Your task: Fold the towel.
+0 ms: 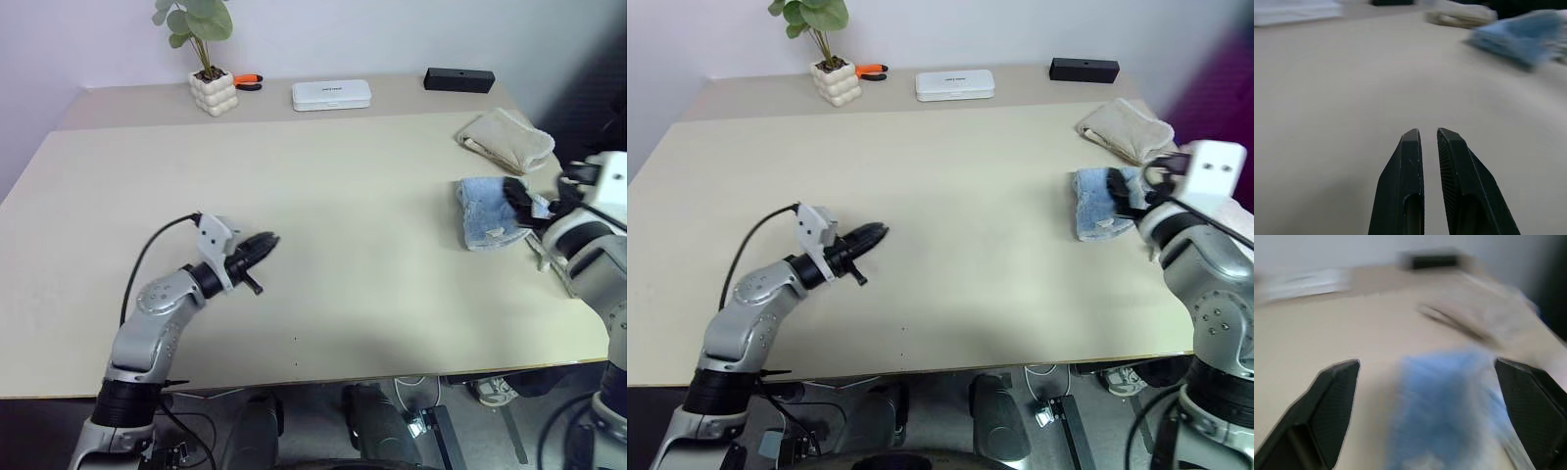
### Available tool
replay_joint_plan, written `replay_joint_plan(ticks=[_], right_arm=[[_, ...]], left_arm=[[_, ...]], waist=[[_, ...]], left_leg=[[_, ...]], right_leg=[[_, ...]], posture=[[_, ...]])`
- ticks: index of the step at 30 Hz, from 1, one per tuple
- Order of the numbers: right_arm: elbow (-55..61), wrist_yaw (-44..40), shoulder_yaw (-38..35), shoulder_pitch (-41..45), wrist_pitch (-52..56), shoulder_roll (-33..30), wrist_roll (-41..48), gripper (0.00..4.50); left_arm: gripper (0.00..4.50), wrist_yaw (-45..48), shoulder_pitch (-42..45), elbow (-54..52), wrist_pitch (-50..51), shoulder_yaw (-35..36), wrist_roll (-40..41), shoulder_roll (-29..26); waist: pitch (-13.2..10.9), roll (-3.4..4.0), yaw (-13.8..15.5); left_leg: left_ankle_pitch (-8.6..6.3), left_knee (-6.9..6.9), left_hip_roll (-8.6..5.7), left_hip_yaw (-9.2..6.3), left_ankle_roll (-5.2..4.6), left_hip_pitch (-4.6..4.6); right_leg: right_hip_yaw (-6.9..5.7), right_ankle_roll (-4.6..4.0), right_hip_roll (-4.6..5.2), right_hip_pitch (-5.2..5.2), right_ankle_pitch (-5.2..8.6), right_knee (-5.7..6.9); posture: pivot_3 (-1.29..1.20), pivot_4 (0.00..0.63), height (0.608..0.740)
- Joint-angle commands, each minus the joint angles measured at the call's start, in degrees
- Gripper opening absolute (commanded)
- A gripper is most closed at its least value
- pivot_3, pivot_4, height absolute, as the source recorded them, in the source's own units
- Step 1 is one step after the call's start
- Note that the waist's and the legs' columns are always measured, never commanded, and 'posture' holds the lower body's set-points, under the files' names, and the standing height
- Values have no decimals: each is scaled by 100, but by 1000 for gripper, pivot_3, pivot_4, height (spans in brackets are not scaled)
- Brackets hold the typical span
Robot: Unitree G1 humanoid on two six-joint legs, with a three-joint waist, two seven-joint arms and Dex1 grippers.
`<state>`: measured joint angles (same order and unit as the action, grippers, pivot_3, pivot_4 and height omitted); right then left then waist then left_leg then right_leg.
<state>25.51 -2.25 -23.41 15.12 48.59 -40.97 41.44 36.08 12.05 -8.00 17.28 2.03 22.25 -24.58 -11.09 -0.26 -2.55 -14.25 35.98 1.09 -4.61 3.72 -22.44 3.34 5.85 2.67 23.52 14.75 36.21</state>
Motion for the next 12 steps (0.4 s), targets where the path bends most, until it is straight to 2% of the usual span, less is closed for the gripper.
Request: replay_joint_plan(ticks=[1, 4, 12], right_arm=[[47, -1288, 872, -28, -775, -339, -546, 4471], [-359, -2113, 1442, 164, -1306, -333, -834, 4471], [-1216, -3533, 2019, 423, -1905, -301, -1223, 4471]], left_arm=[[509, 110, -76, 171, -357, 434, -101, -281], [509, 318, -374, 198, -502, 740, -44, -615], [509, 217, -1081, -601, -295, 830, 75, -620]], waist=[[-3, -5, 13], [-8, -13, -4], [-14, -26, 109]], left_leg=[[0, 0, 0, 0, 0, -3], [-1, 0, 0, 3, 0, -5], [-1, 7, -4, 5, 0, -9]], right_leg=[[0, 5, 2, -1, -1, -4], [0, 6, 3, 1, -2, -9], [0, 2, 12, -2, 0, -11]], posture=[[0, 150, 737], [0, 150, 737], [0, 150, 737]])
